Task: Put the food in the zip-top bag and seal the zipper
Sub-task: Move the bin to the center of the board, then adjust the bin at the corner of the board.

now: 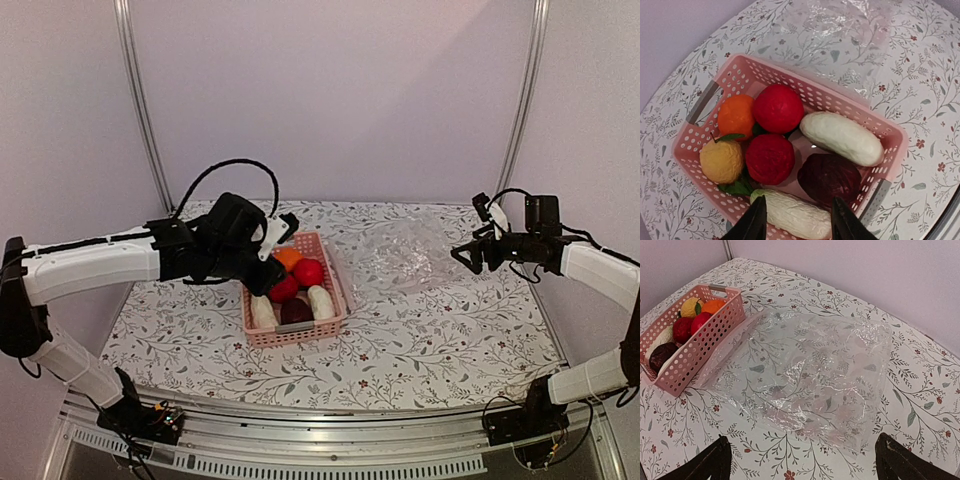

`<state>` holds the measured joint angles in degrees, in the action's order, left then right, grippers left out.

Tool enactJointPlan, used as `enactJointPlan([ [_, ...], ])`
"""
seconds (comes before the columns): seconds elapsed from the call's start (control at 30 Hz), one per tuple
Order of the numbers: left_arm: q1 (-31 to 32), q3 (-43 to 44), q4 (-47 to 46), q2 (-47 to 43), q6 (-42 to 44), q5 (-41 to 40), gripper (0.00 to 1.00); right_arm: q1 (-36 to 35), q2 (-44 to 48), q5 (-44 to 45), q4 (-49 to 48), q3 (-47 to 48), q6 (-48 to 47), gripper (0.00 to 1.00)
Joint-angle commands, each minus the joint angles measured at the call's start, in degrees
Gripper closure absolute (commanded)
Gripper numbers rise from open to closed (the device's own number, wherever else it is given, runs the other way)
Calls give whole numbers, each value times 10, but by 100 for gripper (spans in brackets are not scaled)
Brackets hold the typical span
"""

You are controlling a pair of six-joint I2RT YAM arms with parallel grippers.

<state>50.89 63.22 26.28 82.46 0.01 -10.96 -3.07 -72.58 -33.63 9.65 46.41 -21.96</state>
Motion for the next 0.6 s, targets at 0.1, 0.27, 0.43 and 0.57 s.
enactJointPlan([
  [0.1, -128, 73, 134, 84, -255, -83, 60, -10, -14, -8, 14, 8, -8, 1],
  [0.27, -146, 48, 94, 88, -329, -51, 58, -12, -15, -4, 17, 9, -13, 1],
  [0.43, -157, 44, 83, 110, -357, -28, 66, -13, -16, -4, 21, 10, -15, 1],
  [0.57, -162, 45, 89, 133, -364, -22, 73, -13, -18, -3, 22, 10, -19, 1],
])
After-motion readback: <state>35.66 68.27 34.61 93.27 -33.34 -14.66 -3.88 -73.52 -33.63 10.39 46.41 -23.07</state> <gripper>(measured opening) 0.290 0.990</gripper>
